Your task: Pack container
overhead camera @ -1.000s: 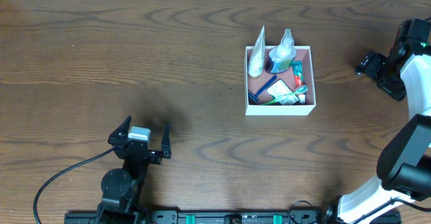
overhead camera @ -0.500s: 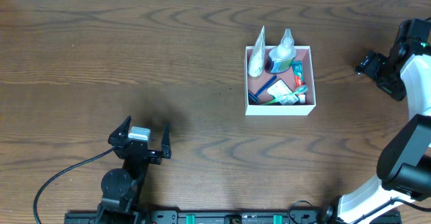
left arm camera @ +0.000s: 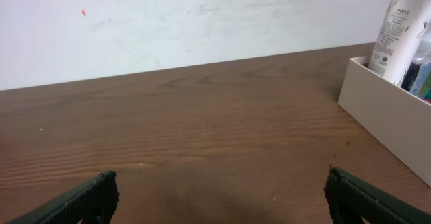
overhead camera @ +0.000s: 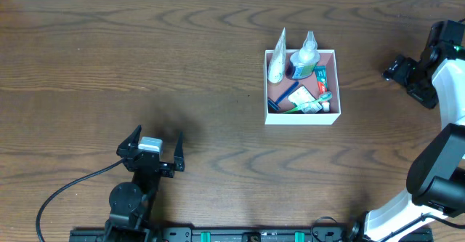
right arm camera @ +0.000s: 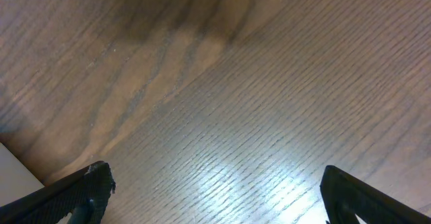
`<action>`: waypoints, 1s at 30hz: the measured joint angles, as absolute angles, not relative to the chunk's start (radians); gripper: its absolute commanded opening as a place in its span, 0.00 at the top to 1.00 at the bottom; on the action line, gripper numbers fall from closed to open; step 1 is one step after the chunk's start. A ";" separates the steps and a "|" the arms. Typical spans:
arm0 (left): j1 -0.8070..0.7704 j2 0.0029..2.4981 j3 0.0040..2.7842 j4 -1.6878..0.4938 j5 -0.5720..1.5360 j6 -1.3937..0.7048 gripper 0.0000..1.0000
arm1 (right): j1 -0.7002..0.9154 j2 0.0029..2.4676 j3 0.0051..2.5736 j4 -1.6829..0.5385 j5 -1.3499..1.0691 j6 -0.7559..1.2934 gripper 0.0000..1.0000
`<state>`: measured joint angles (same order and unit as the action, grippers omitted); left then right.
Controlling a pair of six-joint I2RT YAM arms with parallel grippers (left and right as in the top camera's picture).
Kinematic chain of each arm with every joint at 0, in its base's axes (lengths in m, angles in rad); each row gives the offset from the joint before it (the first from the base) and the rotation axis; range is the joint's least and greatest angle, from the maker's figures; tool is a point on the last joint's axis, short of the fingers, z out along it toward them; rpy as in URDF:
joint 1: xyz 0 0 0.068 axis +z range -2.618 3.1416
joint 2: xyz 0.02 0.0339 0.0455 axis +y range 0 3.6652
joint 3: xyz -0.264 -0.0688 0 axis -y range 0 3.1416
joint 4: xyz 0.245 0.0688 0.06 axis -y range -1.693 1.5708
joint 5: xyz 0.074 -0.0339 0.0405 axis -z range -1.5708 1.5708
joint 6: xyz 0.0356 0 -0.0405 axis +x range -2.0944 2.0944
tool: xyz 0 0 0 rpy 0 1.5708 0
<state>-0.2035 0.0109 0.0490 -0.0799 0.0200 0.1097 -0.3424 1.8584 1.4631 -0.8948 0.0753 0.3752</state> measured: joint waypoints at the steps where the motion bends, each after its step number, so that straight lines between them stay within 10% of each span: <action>1: -0.204 0.011 0.049 -0.080 0.020 0.110 0.02 | -0.342 1.858 1.463 -0.895 0.075 0.376 0.01; 30: -0.204 0.011 0.047 -0.077 0.020 0.110 0.02 | -0.066 0.641 0.550 -0.710 0.102 0.361 0.01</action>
